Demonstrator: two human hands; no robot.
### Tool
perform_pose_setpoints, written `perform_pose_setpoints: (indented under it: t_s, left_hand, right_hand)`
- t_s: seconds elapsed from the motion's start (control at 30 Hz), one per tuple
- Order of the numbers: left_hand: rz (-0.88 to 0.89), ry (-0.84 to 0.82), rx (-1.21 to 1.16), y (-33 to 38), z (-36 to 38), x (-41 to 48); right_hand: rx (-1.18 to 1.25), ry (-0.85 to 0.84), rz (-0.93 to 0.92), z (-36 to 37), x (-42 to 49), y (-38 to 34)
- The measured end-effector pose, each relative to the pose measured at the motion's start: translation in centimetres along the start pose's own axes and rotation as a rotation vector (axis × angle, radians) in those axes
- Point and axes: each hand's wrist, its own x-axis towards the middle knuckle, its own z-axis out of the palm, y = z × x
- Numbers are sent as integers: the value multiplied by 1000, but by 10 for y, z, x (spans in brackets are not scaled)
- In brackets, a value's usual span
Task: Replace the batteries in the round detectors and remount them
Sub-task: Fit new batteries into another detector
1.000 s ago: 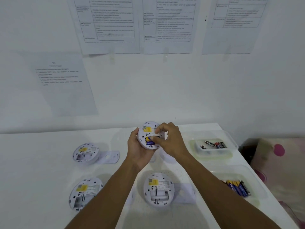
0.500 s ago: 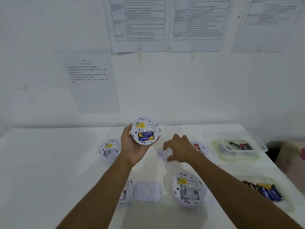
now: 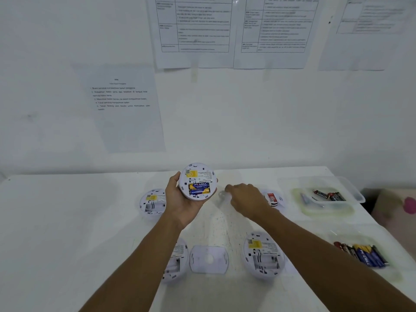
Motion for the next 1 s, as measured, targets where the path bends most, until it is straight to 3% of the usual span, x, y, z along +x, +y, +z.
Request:
perform_pose_setpoints:
  t_s: [0.1,0.17,0.23,0.3,0.4,0.5,0.6,1.0]
  left_hand:
    - [12,-1,-10,0,-1,0]
    - [18,-2,-14,-2,1,1]
    - [36,-5,-18,-4,5,1]
    - [52,-9,-19,-9,11,3]
    - [44,-26,7,-18,21,3]
    - [23,-22,30,-26,27,2]
    - [7,12,30,-32,32,0]
    - [15,106,120,-36,32,3]
  right_hand:
    - [441,292,281,-16,4,2]
    - [797,517,371,-38,1,-4]
    - [1020,624,338,-58,-5,-15]
    - [1142,610,234,-68,-12,-29]
    - [1060,565,157,-61,-16,-44]
    - [802,613,120,-48,-18,-48]
    - [624,557,139,-40,-23,-51]
    - [576,485,151,-44,-36,-54]
